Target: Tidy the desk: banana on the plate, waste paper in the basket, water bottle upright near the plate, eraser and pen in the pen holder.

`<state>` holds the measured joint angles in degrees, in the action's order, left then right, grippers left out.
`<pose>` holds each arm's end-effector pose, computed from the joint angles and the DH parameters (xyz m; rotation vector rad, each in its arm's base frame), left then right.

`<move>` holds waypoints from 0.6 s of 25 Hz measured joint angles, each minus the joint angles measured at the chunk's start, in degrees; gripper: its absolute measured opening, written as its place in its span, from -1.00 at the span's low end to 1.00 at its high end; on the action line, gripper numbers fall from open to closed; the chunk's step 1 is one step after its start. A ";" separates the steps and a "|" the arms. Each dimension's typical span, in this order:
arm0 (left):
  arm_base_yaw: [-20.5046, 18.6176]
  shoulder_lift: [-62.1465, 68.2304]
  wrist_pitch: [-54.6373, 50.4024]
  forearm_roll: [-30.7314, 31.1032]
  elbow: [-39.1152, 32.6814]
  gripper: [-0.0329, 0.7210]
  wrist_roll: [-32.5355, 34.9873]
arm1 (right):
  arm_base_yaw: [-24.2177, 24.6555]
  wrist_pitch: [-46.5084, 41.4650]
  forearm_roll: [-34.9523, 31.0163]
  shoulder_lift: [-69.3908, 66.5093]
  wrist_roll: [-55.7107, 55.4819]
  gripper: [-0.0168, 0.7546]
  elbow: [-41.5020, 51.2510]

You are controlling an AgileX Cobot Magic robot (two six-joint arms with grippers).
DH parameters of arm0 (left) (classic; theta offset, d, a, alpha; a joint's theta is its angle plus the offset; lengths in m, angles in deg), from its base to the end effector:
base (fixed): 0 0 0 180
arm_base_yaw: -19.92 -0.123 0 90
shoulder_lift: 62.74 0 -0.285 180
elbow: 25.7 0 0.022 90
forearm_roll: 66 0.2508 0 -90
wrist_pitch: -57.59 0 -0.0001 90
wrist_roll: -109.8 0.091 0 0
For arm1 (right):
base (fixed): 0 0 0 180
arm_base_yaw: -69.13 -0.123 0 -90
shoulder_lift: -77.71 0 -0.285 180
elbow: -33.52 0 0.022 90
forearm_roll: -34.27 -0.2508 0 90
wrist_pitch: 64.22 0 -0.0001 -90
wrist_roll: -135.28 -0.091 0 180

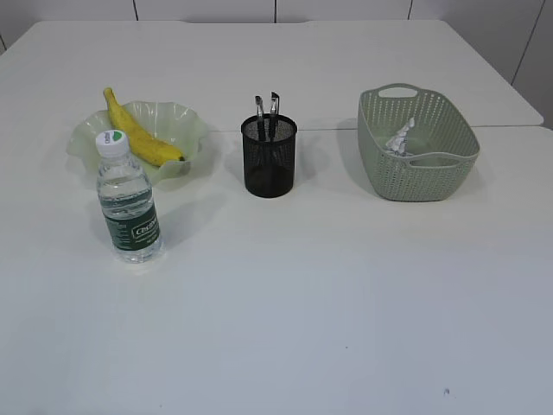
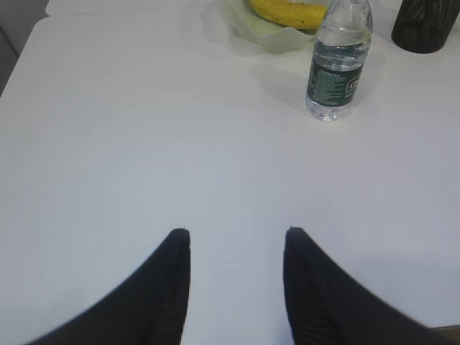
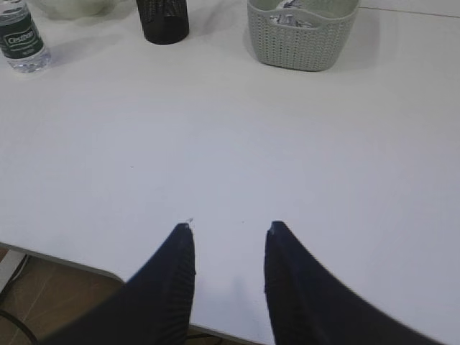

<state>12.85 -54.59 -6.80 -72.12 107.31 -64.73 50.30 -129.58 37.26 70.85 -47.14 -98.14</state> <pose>-0.0089 -0.0099 0.2803 -0.0187 2.0813 0.0049 -0.0093 -0.0077 0.2720 -0.2952 2.0863 0.1598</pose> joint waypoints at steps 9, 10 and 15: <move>0.12 0.00 0.09 0.00 0.00 -0.17 0.00 | 10.97 0.00 0.00 0.00 -0.02 -0.30 0.02; 0.12 0.00 0.09 0.00 0.00 -0.17 0.00 | 11.68 0.00 0.00 0.00 -0.02 -0.30 0.02; 0.25 0.00 0.09 0.00 0.00 -0.18 0.00 | 15.85 0.00 0.00 0.00 -0.12 -0.30 0.02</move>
<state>13.10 -54.59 -6.71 -72.12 107.31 -64.73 66.16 -129.58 37.26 70.85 -47.26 -98.11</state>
